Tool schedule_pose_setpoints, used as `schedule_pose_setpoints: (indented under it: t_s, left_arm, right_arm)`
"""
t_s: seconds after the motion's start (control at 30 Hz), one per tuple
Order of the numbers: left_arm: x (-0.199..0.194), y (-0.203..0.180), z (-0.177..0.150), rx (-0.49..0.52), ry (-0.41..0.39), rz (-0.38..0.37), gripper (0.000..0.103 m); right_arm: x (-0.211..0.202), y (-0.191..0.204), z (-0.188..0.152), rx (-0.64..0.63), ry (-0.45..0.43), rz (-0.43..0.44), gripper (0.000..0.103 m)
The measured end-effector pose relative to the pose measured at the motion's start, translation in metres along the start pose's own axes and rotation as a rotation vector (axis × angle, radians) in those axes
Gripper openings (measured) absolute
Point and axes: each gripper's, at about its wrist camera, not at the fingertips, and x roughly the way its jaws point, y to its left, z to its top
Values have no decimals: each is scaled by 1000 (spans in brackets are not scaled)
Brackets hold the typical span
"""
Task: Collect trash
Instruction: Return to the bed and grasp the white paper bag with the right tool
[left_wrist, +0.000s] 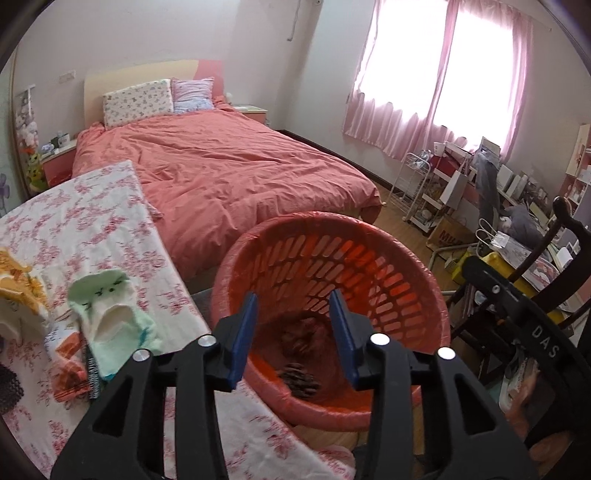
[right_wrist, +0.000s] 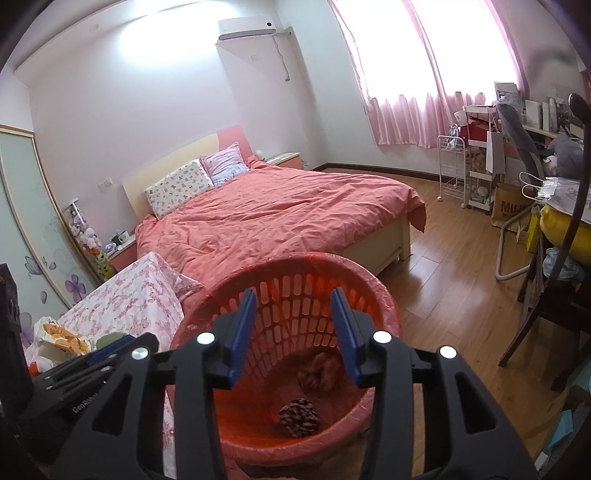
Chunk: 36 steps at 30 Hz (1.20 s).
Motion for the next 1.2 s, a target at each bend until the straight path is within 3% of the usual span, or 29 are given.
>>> schedule_pose_setpoints:
  t_s: [0.27,0.43,0.83,1.2]
  left_arm:
    - [-28,25,-11,-25,-15,44,43]
    - [-57,54,-26,-41,-38,132,43]
    - [-132,150,-70,-177,-111,371,47]
    - [-166,221,-97,-312,-109,479,47]
  right_arm:
    - [-17,23,-3,-39,2,22,42]
    - [-27,51,-8,-78,12,66,42]
    - [-24,183,-54,-260,120,289,42]
    - [3,283,-87,-392,194,400,42]
